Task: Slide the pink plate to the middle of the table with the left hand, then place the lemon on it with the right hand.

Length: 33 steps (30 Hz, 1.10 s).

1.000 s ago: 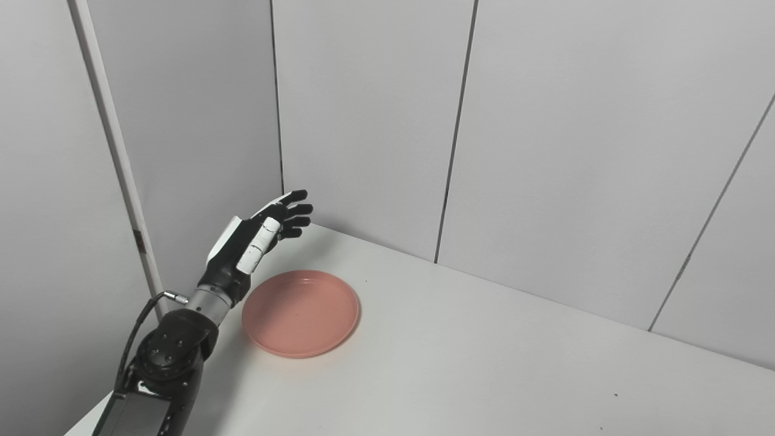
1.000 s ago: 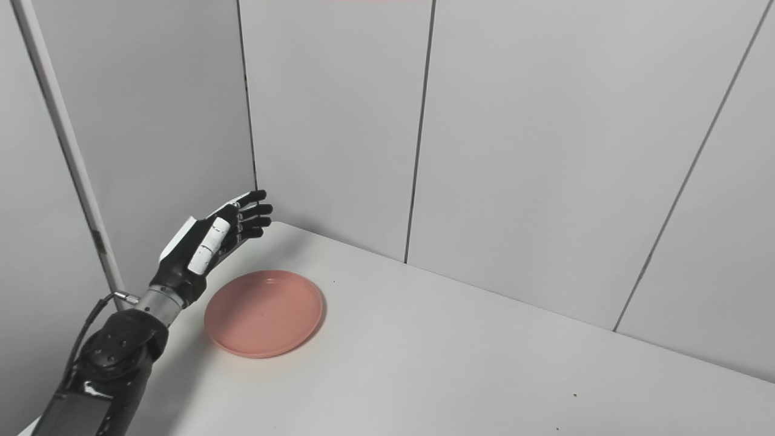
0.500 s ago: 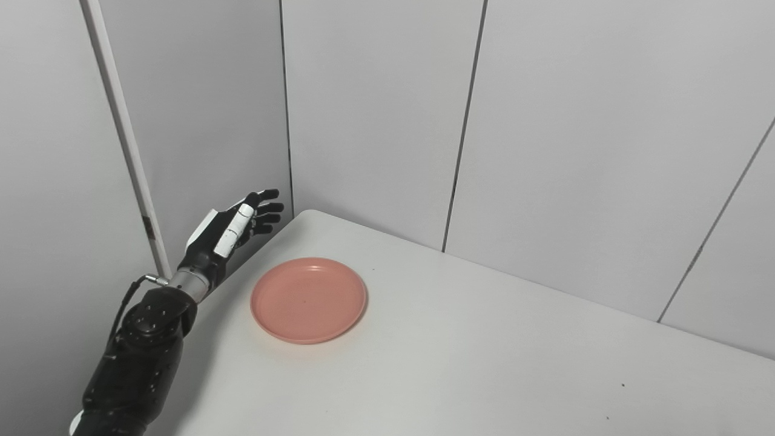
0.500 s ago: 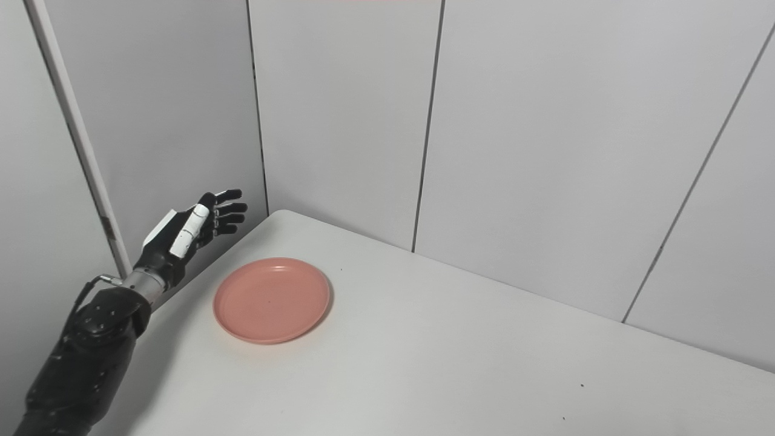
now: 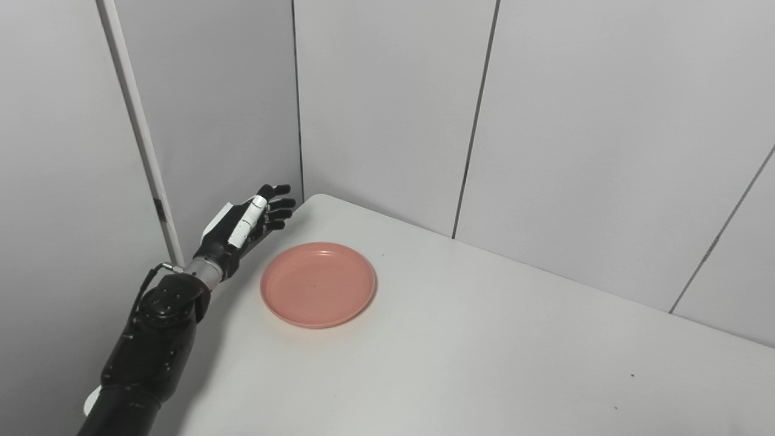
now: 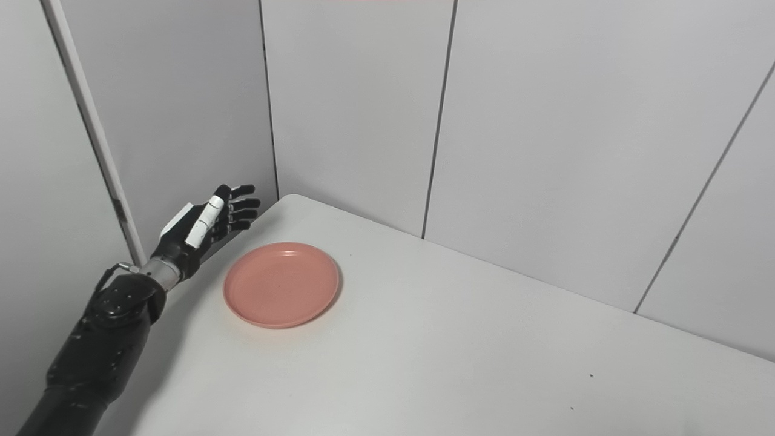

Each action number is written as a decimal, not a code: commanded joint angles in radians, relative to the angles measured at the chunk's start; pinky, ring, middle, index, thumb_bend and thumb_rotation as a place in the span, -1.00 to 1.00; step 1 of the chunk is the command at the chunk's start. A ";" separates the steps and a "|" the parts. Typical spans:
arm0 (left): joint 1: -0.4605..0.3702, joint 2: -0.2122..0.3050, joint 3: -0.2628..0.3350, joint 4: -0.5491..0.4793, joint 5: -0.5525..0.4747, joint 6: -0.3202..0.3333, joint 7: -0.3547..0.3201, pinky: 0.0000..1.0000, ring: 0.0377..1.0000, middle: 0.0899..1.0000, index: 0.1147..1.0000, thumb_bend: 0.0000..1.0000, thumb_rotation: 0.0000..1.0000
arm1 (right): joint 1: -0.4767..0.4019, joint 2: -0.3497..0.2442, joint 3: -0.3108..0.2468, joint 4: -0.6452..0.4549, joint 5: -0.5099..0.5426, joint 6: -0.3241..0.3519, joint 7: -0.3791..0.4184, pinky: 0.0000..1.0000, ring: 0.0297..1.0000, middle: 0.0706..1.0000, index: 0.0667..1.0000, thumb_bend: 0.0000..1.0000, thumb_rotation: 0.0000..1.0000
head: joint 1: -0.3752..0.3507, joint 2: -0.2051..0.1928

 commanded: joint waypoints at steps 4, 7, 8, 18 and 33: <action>-0.037 0.031 -0.013 0.040 0.018 -0.060 0.004 0.65 0.66 0.66 0.66 0.72 1.00 | 0.012 -0.007 -0.001 -0.008 -0.001 -0.004 0.000 0.97 0.98 0.98 0.99 0.65 0.95 | -0.002 -0.001; -0.038 0.027 -0.022 0.058 0.030 -0.059 0.015 0.80 0.72 0.69 0.66 0.73 1.00 | 0.013 -0.007 -0.001 -0.007 0.004 -0.004 0.003 0.98 0.99 0.98 1.00 0.66 0.94 | -0.001 -0.003; -0.037 0.025 -0.026 0.067 0.034 -0.067 0.017 0.82 0.73 0.70 0.66 0.73 1.00 | 0.014 -0.006 -0.001 -0.005 0.002 -0.007 0.002 0.98 0.99 0.98 1.00 0.66 0.94 | -0.001 -0.005; -0.050 0.000 -0.059 0.129 0.100 -0.150 0.076 0.88 0.85 0.80 0.77 0.74 1.00 | 0.020 -0.001 0.000 -0.004 0.004 -0.005 0.000 0.96 0.97 0.95 0.97 0.72 0.93 | 0.003 -0.014; -0.069 -0.030 -0.057 0.216 0.062 -0.246 0.075 0.75 0.77 0.76 0.74 0.70 1.00 | 0.018 0.002 -0.002 0.005 0.015 -0.004 0.002 0.96 0.96 0.95 0.95 0.76 0.91 | 0.002 -0.012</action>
